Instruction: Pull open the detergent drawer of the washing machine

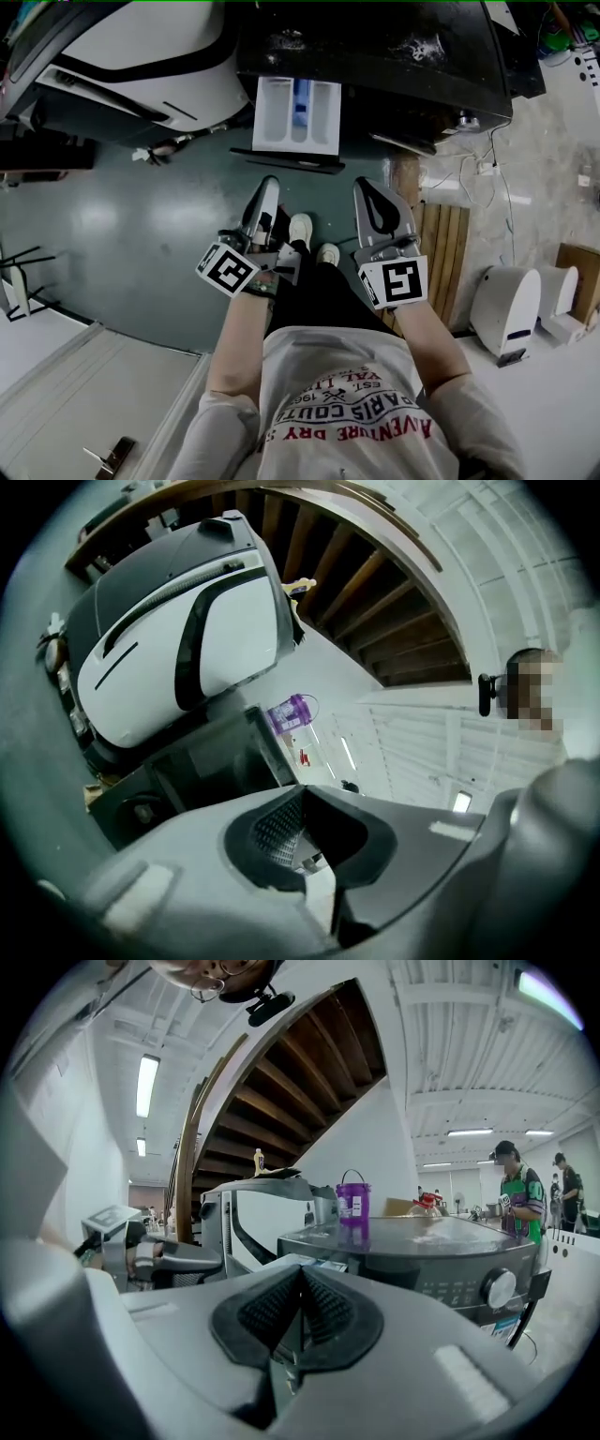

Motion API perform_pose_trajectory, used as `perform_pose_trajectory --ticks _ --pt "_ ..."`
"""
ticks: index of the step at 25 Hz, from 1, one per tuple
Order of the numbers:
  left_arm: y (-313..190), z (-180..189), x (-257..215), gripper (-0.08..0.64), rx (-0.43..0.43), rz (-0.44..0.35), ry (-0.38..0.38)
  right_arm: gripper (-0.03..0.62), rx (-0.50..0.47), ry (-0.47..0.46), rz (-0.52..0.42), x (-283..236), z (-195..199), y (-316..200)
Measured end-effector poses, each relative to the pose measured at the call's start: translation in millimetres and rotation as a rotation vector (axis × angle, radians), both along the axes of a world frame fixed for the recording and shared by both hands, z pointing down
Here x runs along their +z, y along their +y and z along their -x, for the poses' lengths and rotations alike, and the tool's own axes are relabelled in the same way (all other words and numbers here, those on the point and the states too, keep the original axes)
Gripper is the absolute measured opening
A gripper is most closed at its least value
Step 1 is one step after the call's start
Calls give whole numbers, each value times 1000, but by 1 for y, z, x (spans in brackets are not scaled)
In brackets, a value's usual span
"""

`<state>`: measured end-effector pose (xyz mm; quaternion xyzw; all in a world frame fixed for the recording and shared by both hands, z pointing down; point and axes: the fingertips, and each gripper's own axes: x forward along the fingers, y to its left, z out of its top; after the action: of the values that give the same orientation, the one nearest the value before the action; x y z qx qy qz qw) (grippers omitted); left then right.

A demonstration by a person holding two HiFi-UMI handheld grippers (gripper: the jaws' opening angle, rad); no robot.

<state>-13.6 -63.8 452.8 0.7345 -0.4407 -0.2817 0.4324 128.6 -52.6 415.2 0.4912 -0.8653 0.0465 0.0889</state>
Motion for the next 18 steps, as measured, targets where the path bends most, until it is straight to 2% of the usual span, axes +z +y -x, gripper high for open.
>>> perform_pose_trajectory --ticks 4,11,15,18 --pt "-3 -10 -37 2 72 -41 -198 0 -17 5 -26 -24 2 -3" --pt "-6 -18 -113 0 114 -188 -483 0 -28 5 -80 -73 0 -8" --pt "-7 -29 -142 0 181 -264 -660 0 -23 -4 -83 -100 2 -10" --pt "-7 -35 -159 0 193 -341 -825 0 -44 2 -102 -121 7 -10"
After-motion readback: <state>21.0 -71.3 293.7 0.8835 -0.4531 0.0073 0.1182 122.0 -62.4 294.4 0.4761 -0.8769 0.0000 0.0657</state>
